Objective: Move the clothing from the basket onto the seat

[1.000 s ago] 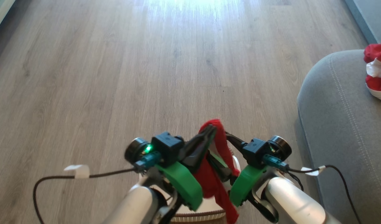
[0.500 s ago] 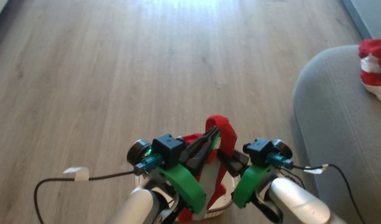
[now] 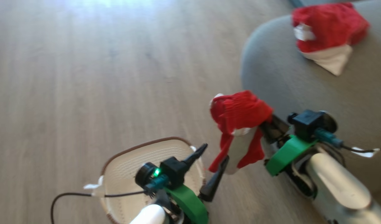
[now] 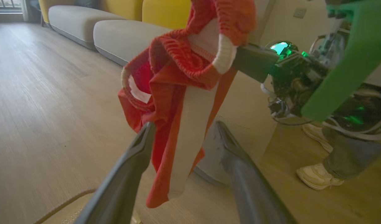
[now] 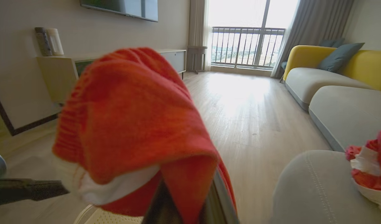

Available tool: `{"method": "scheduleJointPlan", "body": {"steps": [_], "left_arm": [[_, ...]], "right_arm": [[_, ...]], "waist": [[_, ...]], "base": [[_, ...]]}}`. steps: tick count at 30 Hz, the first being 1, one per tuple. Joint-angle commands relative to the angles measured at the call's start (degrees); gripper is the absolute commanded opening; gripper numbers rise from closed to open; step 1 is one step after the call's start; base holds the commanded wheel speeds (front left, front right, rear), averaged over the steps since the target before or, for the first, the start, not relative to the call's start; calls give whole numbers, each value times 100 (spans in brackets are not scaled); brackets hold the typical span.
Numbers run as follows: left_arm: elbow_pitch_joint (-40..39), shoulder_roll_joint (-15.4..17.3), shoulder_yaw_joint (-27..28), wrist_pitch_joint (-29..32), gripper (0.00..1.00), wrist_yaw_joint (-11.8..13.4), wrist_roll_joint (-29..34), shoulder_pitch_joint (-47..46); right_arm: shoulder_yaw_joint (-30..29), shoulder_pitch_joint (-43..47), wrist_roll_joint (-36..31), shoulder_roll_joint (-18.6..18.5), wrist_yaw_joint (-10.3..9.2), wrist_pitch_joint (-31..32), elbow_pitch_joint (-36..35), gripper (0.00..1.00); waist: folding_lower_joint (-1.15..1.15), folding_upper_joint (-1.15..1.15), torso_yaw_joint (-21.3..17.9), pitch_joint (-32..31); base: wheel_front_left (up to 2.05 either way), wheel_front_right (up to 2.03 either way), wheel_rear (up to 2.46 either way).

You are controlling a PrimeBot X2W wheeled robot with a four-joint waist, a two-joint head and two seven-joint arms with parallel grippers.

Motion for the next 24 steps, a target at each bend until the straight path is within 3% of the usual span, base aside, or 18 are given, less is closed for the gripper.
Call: {"method": "scheduleJointPlan", "body": {"steps": [1,5,10,16,24], "left_arm": [[-107,-76,90,-112,100,-11,23,-314],[97,-111,-123,-253,100,9,-5,-500],[342,-123,-335,-376,100,49,-40,-867],[496,-124,-498,-421,100,99,-34,-1272],[610,-66,-469,-449,100,180,251,-2033]], "right_arm": [[-59,-27,-67,-73,-1,-38,-247,0],[-333,101,-109,-217,-1,-38,-392,0],[-783,75,-147,-270,-1,-38,-486,0],[-1232,-382,-133,-312,-1,-38,-518,0],[-2673,-2220,-62,-512,-1,-38,-9,0]], "waist": [[0,0,-546,119],[0,0,-967,258],[0,0,-1210,657],[0,0,-1044,1340],[0,0,-557,2718]], "base": [[0,0,0],[0,0,0],[0,0,0],[0,0,0],[0,0,0]]}}
